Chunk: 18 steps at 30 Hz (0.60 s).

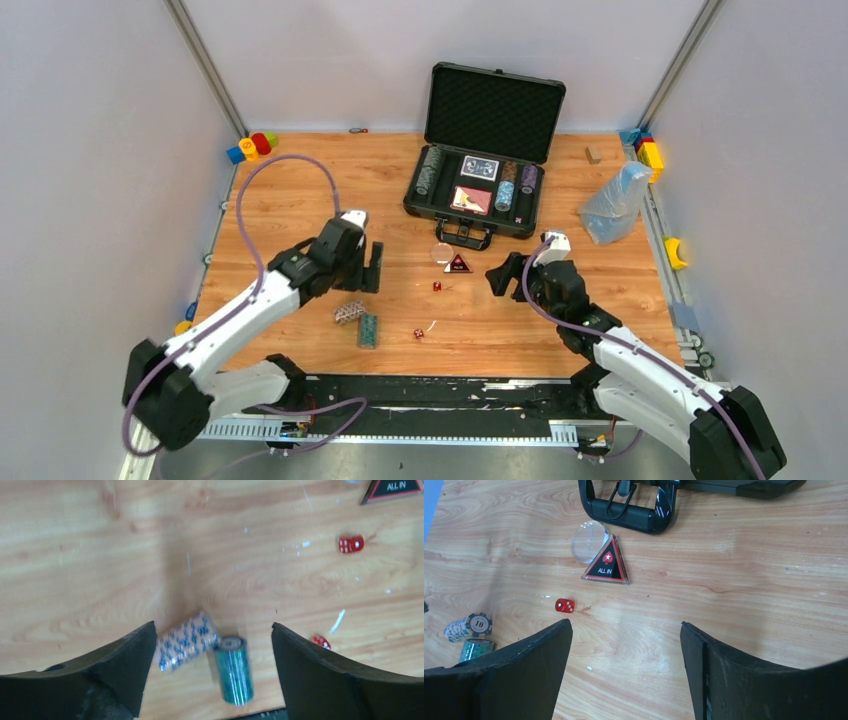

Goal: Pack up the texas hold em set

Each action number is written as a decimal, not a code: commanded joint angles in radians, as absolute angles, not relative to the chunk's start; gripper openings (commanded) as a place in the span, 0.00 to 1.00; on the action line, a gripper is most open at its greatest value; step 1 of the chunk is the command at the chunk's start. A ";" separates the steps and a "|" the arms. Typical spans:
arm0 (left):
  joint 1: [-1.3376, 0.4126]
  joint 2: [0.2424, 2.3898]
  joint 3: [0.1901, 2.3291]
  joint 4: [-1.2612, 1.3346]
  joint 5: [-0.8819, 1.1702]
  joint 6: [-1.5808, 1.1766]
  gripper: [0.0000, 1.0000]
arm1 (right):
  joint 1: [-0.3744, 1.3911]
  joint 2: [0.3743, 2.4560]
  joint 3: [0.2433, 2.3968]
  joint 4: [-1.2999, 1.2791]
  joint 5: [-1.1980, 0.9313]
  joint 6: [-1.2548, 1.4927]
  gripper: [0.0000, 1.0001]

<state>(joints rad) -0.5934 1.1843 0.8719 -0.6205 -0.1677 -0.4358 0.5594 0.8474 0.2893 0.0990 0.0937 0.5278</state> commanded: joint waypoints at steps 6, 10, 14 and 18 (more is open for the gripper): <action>-0.685 0.959 0.761 -0.750 -0.152 -0.669 0.75 | 0.574 0.817 0.324 0.091 0.017 0.586 0.80; -0.769 1.013 0.751 -0.808 -0.143 -0.746 0.76 | 0.581 0.776 0.314 0.068 0.017 0.600 0.80; -0.898 1.056 0.760 -0.863 -0.202 -0.857 0.85 | 0.582 0.738 0.304 0.053 -0.029 0.620 0.80; -0.944 1.097 0.730 -0.829 -0.215 -0.921 0.81 | 0.581 0.711 0.300 0.047 -0.041 0.627 0.80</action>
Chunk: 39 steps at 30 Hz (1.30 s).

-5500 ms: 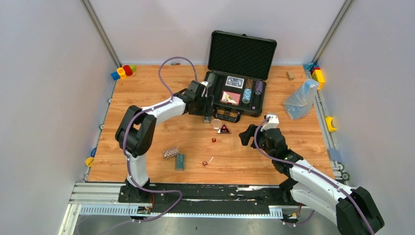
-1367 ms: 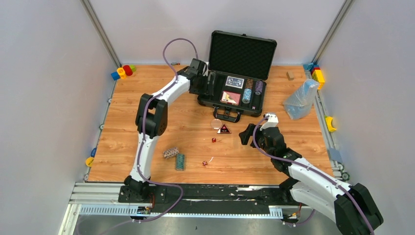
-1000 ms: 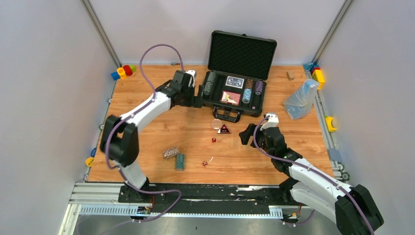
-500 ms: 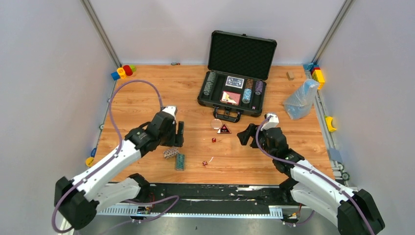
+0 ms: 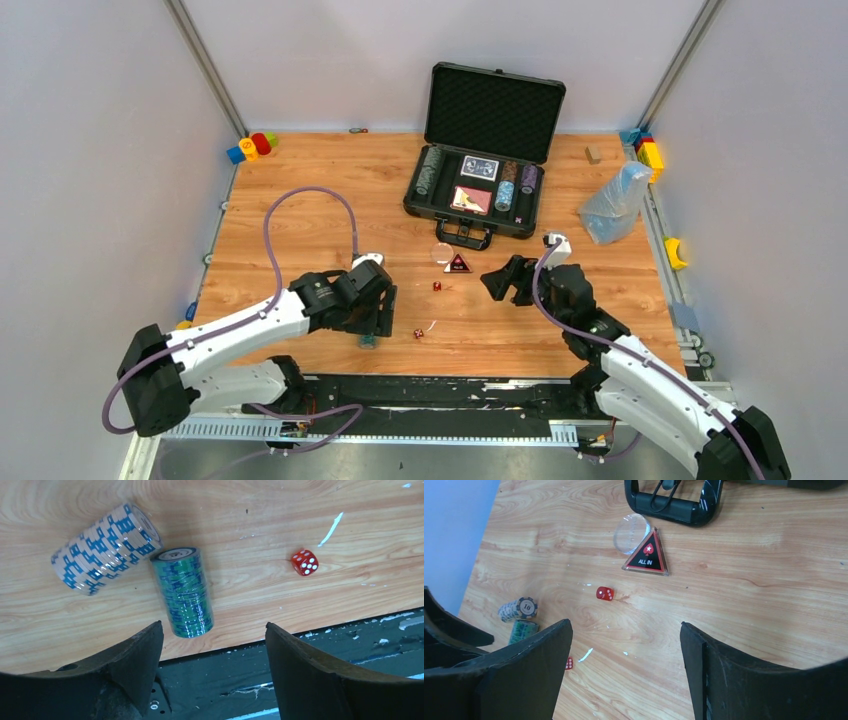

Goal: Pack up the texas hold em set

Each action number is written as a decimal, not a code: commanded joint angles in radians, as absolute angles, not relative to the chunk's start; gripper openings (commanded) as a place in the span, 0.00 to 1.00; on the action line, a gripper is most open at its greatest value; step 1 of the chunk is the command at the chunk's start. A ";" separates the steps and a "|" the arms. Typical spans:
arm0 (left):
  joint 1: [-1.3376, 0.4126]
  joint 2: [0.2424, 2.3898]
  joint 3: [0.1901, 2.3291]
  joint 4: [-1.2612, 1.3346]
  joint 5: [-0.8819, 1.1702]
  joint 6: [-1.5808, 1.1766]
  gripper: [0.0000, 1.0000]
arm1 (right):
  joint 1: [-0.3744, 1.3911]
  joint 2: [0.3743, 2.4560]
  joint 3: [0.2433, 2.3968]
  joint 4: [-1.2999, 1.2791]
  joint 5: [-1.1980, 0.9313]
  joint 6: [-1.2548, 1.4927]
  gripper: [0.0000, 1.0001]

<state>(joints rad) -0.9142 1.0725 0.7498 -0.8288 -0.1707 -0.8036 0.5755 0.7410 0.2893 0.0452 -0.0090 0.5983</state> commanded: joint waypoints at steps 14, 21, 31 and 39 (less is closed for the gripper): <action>-0.977 1.310 0.714 -0.709 -0.326 -0.953 0.68 | 0.581 0.655 0.294 0.013 -0.052 0.620 0.80; -0.981 1.351 0.717 -0.667 -0.338 -0.931 0.60 | 0.581 0.656 0.296 0.009 -0.040 0.620 0.80; -1.002 1.492 0.860 -0.611 -0.306 -0.810 0.25 | 0.581 0.654 0.322 -0.038 -0.094 0.620 0.80; -0.950 1.487 1.078 -0.626 -0.307 -0.612 0.20 | 0.581 0.610 0.396 -0.211 -0.137 0.598 0.81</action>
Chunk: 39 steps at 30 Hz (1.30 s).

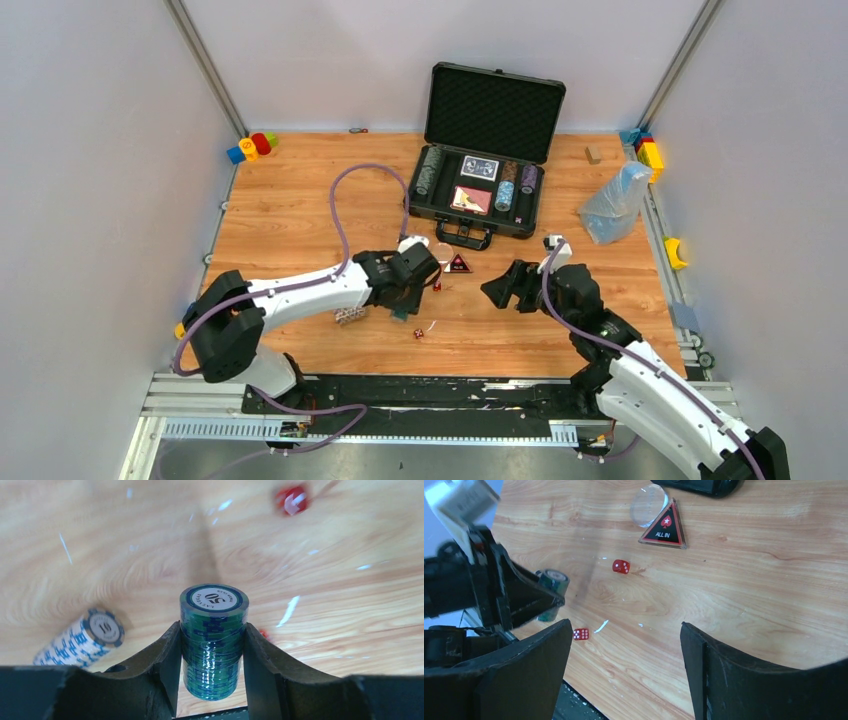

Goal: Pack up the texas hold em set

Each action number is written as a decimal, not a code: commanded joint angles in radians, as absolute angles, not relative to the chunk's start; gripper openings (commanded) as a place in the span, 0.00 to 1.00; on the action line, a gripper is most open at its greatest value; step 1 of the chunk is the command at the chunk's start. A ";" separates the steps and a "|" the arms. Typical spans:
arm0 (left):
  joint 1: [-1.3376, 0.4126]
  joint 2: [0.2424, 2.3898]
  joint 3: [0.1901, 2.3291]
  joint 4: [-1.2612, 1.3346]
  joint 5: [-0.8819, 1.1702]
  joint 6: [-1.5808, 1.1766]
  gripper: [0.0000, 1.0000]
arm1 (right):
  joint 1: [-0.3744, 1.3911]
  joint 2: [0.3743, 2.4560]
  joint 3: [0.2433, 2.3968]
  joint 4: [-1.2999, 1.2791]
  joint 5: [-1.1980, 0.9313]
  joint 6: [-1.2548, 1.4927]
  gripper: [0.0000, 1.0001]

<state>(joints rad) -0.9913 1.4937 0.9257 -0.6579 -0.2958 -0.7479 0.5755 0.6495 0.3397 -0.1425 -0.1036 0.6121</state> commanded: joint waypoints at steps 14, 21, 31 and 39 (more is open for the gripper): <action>-0.673 1.931 1.786 -0.630 -0.057 -0.334 0.19 | 0.581 0.523 0.315 -0.222 -0.011 0.568 0.80; -0.546 2.233 2.151 -0.640 0.138 -0.306 0.19 | 0.581 0.420 0.263 -0.204 0.059 0.569 0.78; -0.494 2.421 2.303 -0.438 0.123 -0.210 0.17 | 0.581 0.521 0.273 -0.154 0.116 0.570 0.78; -0.482 2.475 2.355 -0.346 0.211 -0.253 0.18 | 0.582 0.554 0.285 -0.155 0.130 0.574 0.78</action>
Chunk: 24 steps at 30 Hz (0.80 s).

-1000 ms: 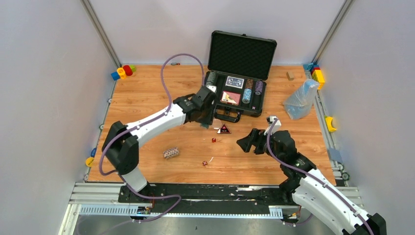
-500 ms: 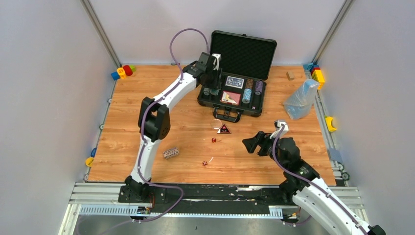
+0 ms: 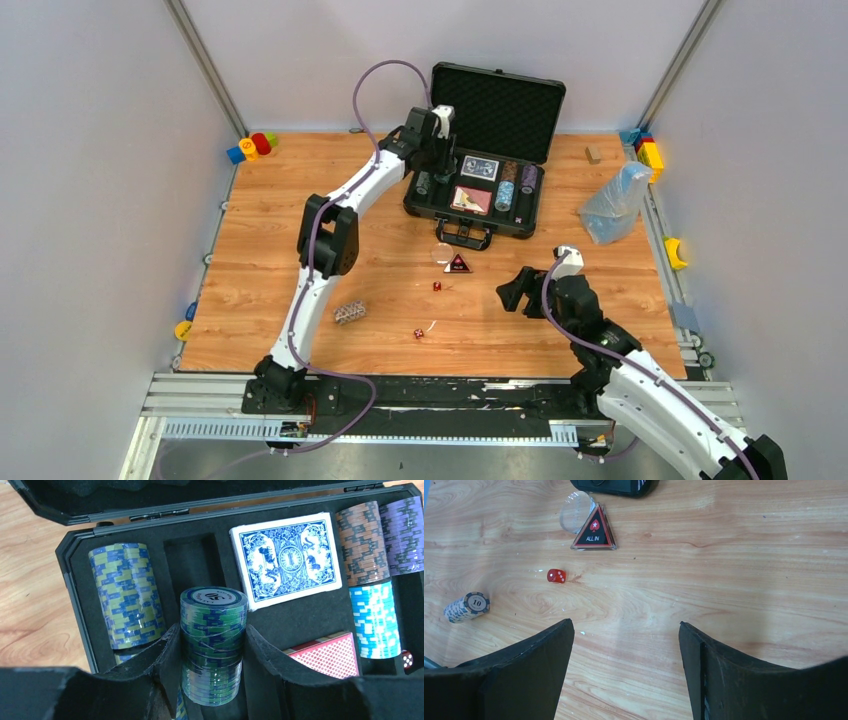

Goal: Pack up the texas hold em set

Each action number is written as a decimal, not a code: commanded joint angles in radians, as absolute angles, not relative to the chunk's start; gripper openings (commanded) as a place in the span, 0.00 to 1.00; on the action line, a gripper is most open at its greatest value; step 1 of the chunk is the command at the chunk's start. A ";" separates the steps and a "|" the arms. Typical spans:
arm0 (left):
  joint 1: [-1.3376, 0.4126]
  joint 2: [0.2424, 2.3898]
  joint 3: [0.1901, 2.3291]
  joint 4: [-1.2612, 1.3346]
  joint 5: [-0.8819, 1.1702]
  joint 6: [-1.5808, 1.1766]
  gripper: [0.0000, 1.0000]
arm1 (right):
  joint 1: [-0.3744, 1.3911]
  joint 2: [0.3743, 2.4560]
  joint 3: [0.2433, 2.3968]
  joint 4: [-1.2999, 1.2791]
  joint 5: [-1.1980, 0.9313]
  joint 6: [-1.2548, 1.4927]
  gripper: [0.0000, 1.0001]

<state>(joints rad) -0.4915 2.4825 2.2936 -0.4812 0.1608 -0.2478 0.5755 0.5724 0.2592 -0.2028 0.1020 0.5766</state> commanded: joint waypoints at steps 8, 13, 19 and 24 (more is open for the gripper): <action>-0.482 2.459 2.352 -0.358 0.160 -0.257 0.96 | 0.581 0.524 0.275 -0.153 0.123 0.574 0.78; -0.482 2.340 2.266 -0.386 0.136 -0.243 1.00 | 0.581 0.538 0.277 -0.148 0.116 0.572 0.78; -0.481 2.140 2.040 -0.484 0.139 -0.259 0.98 | 0.581 0.612 0.300 -0.110 0.107 0.568 0.80; -0.483 1.849 1.680 -0.456 0.078 -0.277 1.00 | 0.580 0.713 0.371 -0.093 0.092 0.569 0.81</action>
<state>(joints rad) -0.4839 2.0815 1.8740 -0.4576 0.1341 -0.2657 0.5755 0.6674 0.2844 -0.1650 0.1051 0.5751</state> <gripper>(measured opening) 0.990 0.804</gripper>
